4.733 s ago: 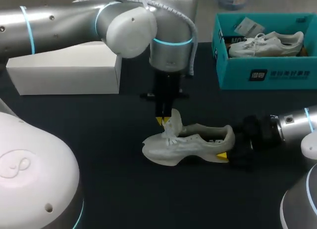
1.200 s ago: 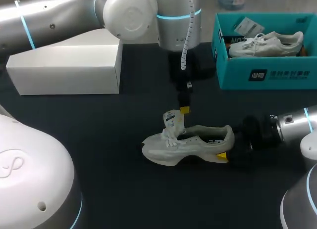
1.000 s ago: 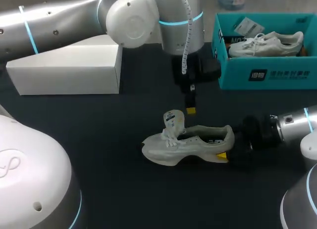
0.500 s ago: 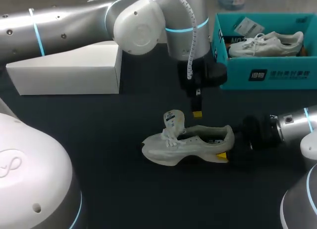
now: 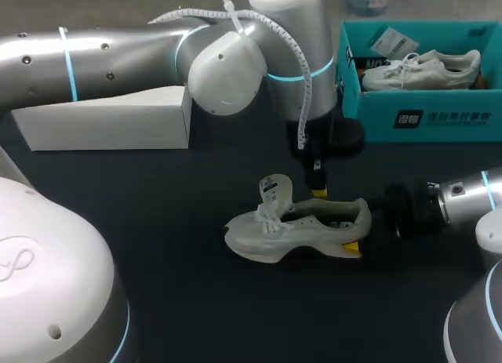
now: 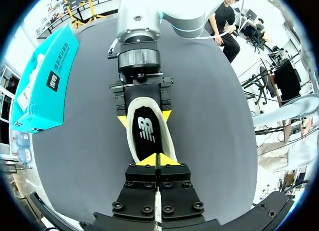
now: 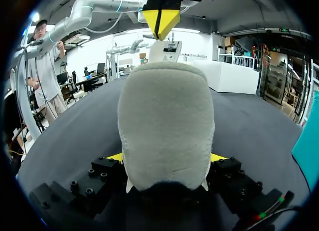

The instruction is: Take the shoe out of the shoebox, open the shoe tongue, remove and reinsert the insole, then place the shoe into the shoebox

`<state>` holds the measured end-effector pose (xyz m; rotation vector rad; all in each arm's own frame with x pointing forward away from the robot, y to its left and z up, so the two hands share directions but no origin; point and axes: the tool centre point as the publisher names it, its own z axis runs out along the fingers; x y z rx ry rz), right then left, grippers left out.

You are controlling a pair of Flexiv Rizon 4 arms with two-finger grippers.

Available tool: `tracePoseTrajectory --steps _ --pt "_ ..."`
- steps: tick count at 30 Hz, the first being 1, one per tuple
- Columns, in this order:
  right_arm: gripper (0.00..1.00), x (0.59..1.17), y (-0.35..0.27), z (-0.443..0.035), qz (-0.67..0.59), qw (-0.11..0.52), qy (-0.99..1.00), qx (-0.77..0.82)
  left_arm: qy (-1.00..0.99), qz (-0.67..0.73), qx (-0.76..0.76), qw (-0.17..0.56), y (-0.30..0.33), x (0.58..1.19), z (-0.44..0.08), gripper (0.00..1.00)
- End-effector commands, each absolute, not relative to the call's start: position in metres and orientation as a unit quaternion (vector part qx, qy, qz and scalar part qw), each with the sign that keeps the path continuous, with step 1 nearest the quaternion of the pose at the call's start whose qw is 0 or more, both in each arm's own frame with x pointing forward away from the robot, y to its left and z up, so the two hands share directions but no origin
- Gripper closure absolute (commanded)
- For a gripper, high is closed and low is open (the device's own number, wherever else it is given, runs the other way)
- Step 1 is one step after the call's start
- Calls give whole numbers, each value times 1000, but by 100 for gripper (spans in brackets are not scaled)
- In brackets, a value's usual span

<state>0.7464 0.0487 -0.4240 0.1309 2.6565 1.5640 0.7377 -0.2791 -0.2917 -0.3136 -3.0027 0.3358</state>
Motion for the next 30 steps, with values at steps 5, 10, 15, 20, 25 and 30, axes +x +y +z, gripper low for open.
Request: tracePoseTrajectory --steps 5,10,15,20,25,30 --pt "100 746 49 -424 505 28 862 43 -987 90 -116 71 -304 732 -328 100" --pt "100 746 49 -424 505 28 862 43 -987 86 -114 78 -313 729 -343 100" --pt "100 746 49 -424 505 28 862 43 -987 86 -113 79 -317 728 -358 100" --pt "100 746 49 -424 505 28 862 43 -988 97 -99 67 -315 734 -368 100" --pt "100 746 49 -424 505 28 862 43 -991 82 -93 58 -309 740 -378 100" --pt "100 746 49 -424 505 28 862 43 -991 78 -85 69 -303 740 -383 100"
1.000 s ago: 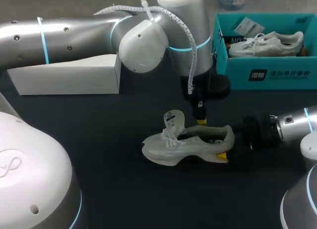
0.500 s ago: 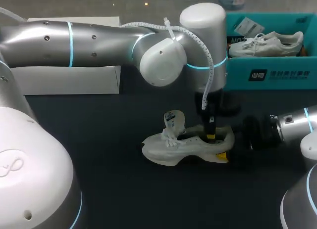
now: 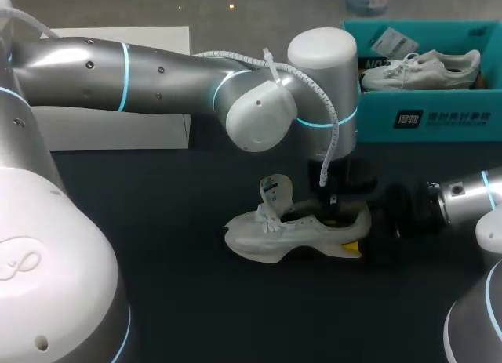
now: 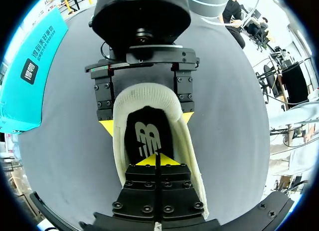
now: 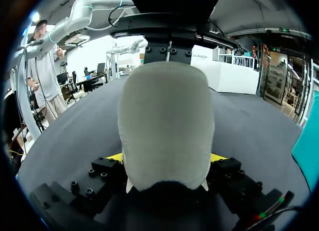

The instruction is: Take the shoe out of the shoebox, open the shoe tongue, remove and reinsert the insole, then place the shoe into the shoebox

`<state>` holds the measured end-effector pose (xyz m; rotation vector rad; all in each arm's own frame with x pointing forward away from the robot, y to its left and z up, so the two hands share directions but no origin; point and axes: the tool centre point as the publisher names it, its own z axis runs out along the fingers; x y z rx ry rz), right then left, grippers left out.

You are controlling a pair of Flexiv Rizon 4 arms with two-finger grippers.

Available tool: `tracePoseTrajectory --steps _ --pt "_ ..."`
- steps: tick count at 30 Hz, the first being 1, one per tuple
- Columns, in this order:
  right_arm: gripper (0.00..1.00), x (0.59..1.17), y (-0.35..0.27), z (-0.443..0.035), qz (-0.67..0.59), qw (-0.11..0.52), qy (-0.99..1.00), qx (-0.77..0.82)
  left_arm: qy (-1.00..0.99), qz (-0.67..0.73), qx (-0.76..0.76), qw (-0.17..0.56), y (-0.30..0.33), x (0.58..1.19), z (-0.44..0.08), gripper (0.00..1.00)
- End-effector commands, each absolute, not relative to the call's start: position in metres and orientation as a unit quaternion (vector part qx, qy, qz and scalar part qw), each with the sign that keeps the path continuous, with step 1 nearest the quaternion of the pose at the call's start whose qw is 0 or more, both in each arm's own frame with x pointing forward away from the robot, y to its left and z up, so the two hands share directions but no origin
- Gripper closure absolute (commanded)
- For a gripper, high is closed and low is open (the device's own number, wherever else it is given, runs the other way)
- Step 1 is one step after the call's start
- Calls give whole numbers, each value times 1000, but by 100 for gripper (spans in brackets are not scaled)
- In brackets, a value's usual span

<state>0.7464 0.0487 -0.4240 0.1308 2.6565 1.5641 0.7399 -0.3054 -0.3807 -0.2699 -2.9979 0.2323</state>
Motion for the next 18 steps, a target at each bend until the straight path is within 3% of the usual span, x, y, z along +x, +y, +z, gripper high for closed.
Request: tracePoseTrajectory --steps 1,12,14,18 --pt "100 746 49 -424 505 28 862 43 -991 76 -83 77 -302 740 -384 100" --pt "100 746 49 -424 505 28 862 43 -988 62 -80 121 -292 729 -397 100" --pt "100 746 49 -424 505 28 862 43 -987 57 -84 124 -292 726 -403 84" --pt "100 746 49 -424 505 28 862 43 -986 52 -89 131 -291 719 -407 65"
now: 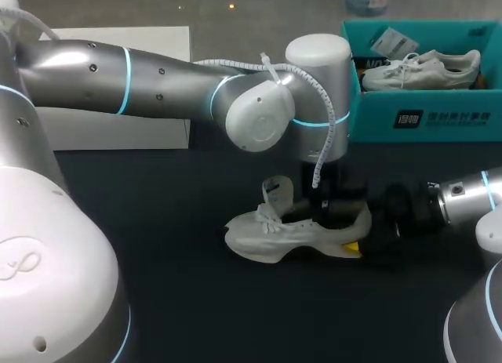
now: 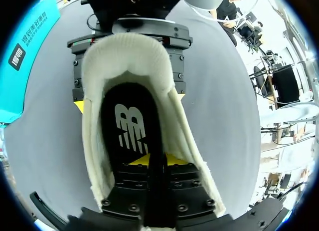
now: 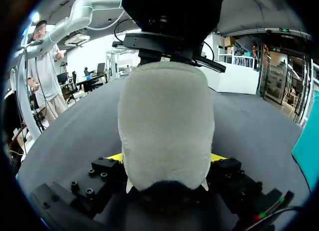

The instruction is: Take the shoe out of the shoebox, open the shoe tongue, remove and reinsert the insole, then place the shoe into the shoebox

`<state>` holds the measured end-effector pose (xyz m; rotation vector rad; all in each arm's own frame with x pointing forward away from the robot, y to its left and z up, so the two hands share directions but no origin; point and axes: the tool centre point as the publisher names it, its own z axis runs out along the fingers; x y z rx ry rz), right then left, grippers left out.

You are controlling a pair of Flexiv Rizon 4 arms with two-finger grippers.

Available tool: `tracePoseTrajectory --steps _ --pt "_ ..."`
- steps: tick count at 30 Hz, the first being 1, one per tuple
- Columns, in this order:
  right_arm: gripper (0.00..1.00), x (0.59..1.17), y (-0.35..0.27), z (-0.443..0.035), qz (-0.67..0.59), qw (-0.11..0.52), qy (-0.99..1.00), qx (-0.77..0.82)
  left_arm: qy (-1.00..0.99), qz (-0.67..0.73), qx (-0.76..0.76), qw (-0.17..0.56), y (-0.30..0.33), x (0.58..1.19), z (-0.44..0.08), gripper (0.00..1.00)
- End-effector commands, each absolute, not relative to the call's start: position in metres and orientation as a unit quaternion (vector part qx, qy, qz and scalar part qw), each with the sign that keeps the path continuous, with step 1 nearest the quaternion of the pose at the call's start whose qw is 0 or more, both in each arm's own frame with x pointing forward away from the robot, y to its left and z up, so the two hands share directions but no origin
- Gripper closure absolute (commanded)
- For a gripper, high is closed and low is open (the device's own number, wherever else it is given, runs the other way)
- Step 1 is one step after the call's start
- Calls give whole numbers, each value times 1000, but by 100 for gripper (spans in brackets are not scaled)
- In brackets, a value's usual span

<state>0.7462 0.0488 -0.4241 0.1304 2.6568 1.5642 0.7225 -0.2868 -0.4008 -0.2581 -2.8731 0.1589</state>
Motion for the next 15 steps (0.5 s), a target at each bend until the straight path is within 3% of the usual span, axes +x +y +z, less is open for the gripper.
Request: tracePoseTrajectory --steps 1,3,5,6,9,10,13,15 --pt "100 746 49 -424 505 28 862 43 -986 53 -89 133 -291 719 -407 60" --pt "100 746 49 -424 505 28 862 43 -985 54 -87 139 -290 719 -409 51" --pt "100 746 49 -424 505 28 862 43 -986 54 -86 135 -289 720 -412 31" --pt "100 746 49 -424 505 28 862 43 -986 52 -87 129 -289 720 -414 29" --pt "100 746 49 -424 505 28 862 43 -989 52 -92 107 -289 721 -421 38" --pt "100 746 49 -424 505 28 862 43 -989 52 -93 101 -289 721 -424 47" --pt "100 746 49 -424 505 28 862 43 -991 56 -96 73 -288 722 -430 58" --pt "100 746 49 -424 505 28 862 43 -991 61 -97 75 -288 722 -433 74"
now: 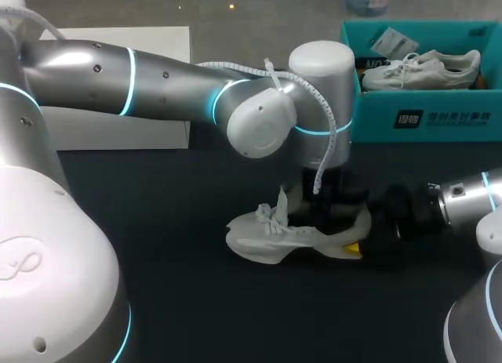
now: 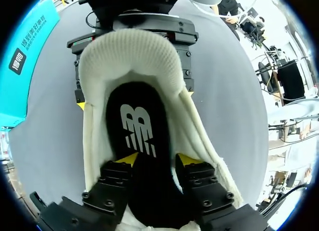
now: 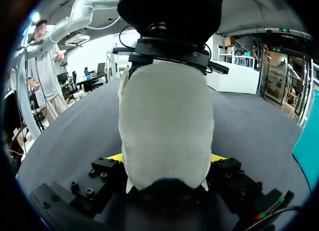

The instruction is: Take the shoe out of the shoebox, open the shoe tongue, remove and reinsert the insole, then place the shoe into the shoebox

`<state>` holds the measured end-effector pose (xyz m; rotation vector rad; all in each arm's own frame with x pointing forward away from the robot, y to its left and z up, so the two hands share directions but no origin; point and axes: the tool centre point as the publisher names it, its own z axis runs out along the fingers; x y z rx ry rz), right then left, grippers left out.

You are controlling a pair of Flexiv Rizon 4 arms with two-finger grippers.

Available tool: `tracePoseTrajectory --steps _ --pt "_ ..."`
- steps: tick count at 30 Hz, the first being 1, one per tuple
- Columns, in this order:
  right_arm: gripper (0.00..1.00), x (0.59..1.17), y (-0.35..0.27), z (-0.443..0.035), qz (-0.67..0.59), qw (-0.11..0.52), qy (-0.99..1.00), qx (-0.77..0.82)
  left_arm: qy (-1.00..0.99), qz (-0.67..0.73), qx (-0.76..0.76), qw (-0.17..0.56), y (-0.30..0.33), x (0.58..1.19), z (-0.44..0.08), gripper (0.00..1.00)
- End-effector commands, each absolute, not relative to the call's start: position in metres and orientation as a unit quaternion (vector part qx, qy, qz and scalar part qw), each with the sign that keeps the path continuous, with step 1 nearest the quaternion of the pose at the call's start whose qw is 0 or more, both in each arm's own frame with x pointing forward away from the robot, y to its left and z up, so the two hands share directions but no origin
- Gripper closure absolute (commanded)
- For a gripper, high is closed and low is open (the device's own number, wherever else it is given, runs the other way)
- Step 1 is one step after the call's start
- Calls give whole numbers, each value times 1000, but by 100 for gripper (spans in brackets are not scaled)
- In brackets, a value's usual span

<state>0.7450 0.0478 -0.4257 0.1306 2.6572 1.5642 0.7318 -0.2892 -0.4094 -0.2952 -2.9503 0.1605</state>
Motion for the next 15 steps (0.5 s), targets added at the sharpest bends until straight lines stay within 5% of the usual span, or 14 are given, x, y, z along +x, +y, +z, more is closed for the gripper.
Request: tracePoseTrajectory --steps 1,4,15 --pt "100 746 49 -424 505 28 862 43 -991 64 -96 64 -288 723 -435 77" --pt "100 746 49 -424 505 28 862 43 -991 72 -92 62 -285 724 -439 100" --pt "100 746 49 -424 505 28 862 43 -989 129 -68 -39 -279 728 -427 100"
